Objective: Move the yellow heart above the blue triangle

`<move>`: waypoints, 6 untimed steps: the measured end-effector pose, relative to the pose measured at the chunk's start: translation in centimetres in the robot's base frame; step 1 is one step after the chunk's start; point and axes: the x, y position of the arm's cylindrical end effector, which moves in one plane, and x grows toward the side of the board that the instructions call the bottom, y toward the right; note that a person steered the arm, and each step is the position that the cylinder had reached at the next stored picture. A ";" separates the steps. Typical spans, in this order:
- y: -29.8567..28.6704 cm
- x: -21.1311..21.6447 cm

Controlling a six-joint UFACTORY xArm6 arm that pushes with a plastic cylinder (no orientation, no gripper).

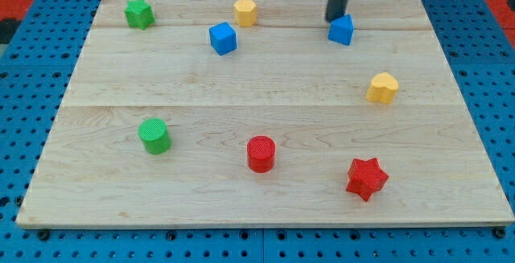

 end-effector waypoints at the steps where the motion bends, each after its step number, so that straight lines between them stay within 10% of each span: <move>1: -1.9 3.8; 3: 4.3 15.7; 6: 13.2 6.6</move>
